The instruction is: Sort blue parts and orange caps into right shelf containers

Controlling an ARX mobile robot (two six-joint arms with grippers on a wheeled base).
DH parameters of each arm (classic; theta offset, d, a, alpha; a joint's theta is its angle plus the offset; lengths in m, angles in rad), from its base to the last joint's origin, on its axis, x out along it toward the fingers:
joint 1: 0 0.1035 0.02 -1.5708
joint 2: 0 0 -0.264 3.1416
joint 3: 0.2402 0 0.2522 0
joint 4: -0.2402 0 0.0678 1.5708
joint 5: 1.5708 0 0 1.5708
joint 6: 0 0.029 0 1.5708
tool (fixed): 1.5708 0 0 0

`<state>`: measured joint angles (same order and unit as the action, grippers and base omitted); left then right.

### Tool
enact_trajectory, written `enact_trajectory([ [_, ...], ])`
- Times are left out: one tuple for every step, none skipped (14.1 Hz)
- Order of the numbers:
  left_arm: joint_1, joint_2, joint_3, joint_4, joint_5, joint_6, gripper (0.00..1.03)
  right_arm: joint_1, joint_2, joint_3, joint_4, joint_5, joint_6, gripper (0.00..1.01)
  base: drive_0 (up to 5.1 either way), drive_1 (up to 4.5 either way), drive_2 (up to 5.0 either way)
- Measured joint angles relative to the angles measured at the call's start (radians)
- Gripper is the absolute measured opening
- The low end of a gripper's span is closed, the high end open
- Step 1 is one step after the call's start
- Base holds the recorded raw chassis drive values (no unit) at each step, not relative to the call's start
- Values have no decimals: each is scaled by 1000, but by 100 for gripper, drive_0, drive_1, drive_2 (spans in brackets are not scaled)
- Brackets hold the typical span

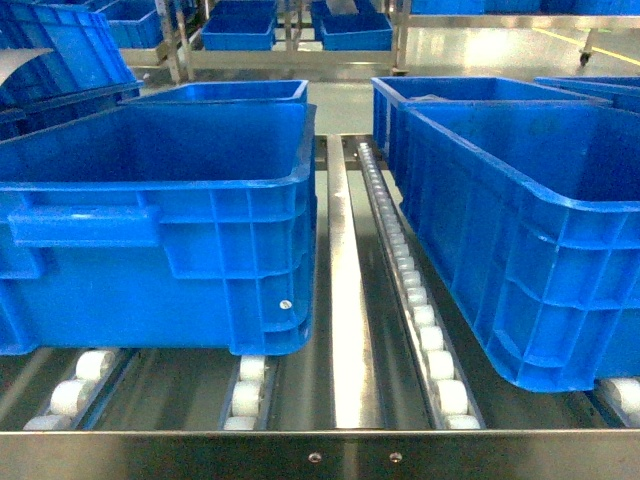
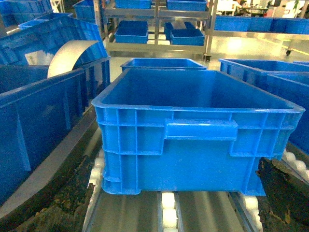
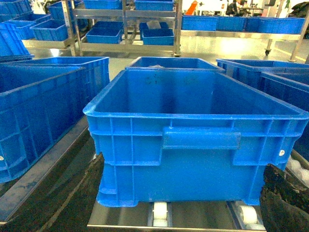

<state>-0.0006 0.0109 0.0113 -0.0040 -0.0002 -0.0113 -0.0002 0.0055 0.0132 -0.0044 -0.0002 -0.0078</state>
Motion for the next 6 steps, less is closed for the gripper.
enact_trajectory([
  [0,0,0,0,0,0,98,0,0,0,0,0,0,98,0,0,0],
  [0,0,0,0,0,0,98,0,0,0,0,0,0,98,0,0,0],
  [0,0,0,0,0,0,98,0,0,0,0,0,0,98,0,0,0],
  [0,0,0,0,0,0,98,0,0,0,0,0,0,98,0,0,0],
  [0,0,0,0,0,0,98,0,0,0,0,0,0,98,0,0,0],
  [0,0,0,0,0,0,98,0,0,0,0,0,0,98,0,0,0],
])
